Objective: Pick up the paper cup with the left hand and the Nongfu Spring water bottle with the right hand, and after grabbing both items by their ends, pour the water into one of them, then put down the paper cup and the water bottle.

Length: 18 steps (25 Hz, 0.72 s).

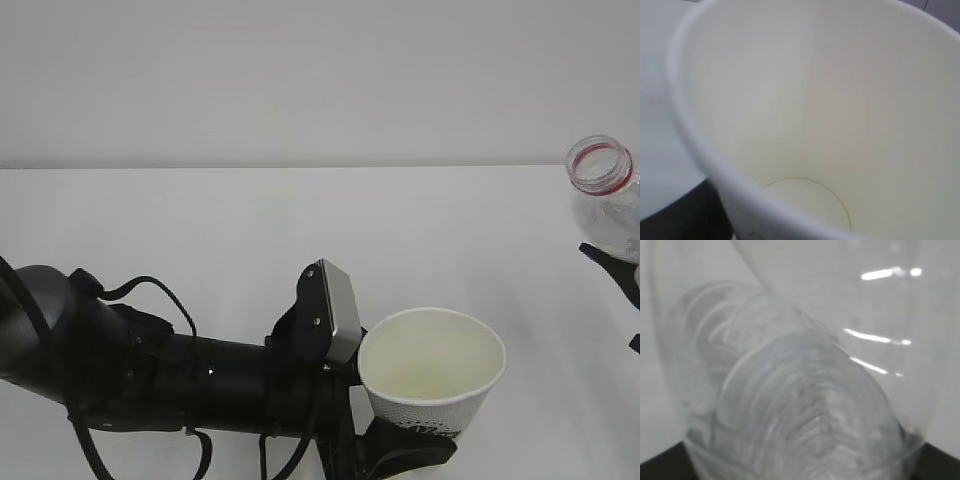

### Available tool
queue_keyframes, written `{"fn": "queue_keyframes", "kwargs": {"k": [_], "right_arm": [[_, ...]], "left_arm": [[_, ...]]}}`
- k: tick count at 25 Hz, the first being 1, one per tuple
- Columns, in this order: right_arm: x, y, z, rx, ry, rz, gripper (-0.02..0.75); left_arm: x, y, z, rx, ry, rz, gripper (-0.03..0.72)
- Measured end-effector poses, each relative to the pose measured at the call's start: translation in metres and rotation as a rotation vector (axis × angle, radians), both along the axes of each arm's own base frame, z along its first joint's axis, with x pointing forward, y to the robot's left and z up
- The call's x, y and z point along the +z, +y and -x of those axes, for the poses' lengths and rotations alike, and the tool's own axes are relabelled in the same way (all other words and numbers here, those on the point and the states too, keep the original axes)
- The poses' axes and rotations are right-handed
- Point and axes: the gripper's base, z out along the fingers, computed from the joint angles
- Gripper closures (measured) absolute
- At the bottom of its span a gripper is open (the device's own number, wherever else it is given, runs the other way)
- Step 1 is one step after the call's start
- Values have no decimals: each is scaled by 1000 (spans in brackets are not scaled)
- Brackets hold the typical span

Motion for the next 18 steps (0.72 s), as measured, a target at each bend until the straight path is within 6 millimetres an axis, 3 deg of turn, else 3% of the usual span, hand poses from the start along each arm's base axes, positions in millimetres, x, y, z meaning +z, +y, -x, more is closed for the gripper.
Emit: {"fn": "queue_keyframes", "kwargs": {"k": [18], "right_arm": [[0, 0, 0, 37, -30, 111, 269]], "left_arm": [[-1, 0, -1, 27, 56, -20, 140]]}}
